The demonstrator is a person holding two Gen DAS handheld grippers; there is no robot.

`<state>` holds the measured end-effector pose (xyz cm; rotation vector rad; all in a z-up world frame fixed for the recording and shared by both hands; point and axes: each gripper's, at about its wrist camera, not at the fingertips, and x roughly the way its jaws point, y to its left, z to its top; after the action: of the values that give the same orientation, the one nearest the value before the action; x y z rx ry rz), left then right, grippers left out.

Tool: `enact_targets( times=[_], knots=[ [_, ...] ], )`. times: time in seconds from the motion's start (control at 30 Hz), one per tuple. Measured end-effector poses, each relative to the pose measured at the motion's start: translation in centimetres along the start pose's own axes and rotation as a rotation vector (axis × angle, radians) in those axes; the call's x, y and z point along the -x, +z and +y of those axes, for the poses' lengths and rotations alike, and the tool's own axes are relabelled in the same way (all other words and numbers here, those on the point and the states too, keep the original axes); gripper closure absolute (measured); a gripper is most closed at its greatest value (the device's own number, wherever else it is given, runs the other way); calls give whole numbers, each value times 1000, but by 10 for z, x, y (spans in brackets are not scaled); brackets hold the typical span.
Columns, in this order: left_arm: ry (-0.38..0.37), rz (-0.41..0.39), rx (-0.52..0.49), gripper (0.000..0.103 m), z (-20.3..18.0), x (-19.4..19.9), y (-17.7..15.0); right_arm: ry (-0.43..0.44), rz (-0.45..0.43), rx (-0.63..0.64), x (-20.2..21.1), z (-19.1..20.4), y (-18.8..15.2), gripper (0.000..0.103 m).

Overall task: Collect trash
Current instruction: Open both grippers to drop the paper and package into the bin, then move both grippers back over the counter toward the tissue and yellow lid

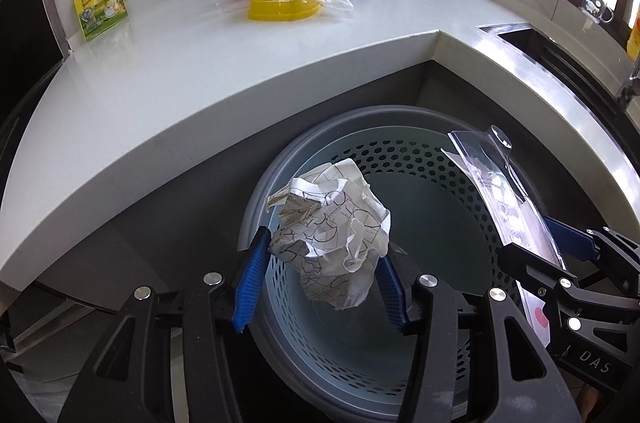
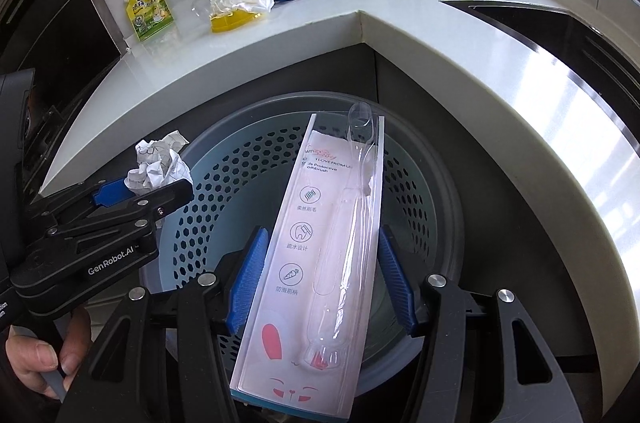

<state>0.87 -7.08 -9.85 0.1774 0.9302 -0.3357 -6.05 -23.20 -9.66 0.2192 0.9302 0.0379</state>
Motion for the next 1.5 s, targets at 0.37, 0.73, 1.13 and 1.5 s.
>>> enact_targets(
  times=[0.37, 0.73, 1.13, 1.5],
  knots=[
    [12, -16, 20, 31, 5, 5, 0, -20, -29, -30, 6, -8, 2, 42],
    [13, -23, 25, 28, 7, 8, 0, -17, -36, -40, 10, -12, 2, 42],
    [17, -72, 43, 25, 16, 25, 2, -19, -88, -46, 27, -13, 2, 41],
    [18, -110, 67, 24, 30, 43, 9, -4, -110, -48, 31, -13, 4, 41]
  ],
)
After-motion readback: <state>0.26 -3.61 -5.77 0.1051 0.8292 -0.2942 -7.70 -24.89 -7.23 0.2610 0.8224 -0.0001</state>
